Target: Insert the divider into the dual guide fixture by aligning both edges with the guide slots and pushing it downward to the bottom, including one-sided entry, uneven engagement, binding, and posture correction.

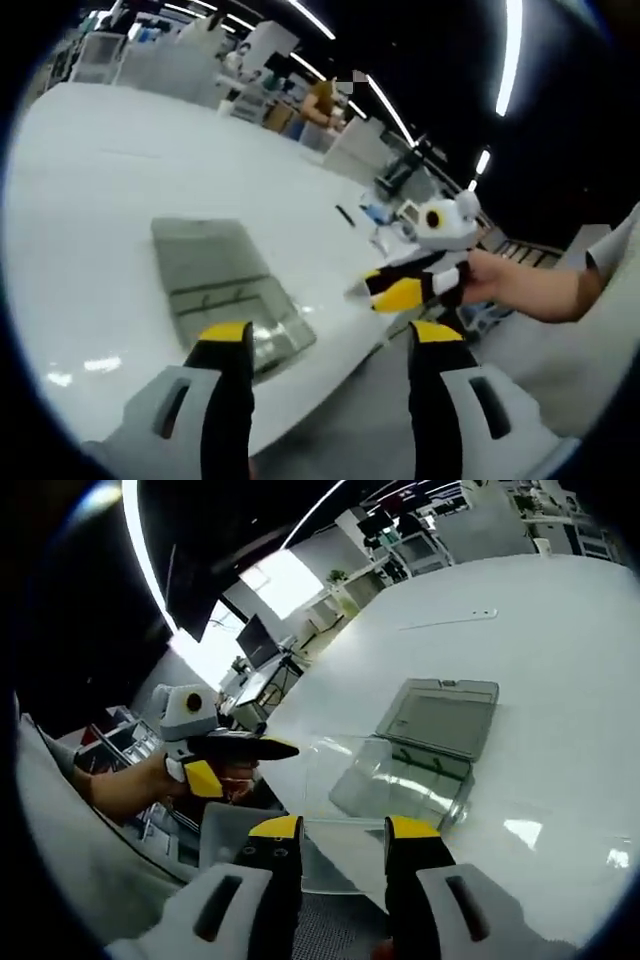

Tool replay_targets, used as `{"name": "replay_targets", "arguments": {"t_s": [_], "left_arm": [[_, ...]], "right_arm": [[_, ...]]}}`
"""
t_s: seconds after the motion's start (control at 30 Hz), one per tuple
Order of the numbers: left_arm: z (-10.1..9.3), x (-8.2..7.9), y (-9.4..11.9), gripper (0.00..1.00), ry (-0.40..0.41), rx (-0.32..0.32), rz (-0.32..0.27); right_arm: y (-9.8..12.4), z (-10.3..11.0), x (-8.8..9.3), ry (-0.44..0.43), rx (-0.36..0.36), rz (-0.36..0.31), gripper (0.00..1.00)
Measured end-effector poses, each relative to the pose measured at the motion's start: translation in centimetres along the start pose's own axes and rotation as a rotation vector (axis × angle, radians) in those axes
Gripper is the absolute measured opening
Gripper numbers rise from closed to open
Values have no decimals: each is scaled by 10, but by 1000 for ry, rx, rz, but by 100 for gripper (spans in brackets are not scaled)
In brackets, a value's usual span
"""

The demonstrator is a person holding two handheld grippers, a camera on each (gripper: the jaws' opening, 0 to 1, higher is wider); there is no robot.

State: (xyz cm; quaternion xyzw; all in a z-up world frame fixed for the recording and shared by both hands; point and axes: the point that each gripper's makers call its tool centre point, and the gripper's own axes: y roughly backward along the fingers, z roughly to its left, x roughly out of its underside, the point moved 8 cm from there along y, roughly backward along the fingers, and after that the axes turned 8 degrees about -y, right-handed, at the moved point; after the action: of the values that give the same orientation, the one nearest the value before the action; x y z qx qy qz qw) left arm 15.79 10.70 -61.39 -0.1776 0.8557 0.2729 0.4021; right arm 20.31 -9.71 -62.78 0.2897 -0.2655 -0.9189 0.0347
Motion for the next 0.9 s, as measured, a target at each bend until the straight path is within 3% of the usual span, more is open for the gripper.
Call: {"name": "replay_targets", "arguments": {"t_s": [0.47, 0.6, 0.9], "left_arm": [[-6, -10, -10, 60, 82, 155, -60], [-9, -11, -15, 59, 87, 206, -54], [-10, -15, -21, 59, 109, 267, -74]], "right_arm": [[-6, 19, 4, -51, -178, 0, 27], [-7, 25, 5, -53, -227, 9, 27], [-7, 36, 4, -65, -311, 6, 27]]}}
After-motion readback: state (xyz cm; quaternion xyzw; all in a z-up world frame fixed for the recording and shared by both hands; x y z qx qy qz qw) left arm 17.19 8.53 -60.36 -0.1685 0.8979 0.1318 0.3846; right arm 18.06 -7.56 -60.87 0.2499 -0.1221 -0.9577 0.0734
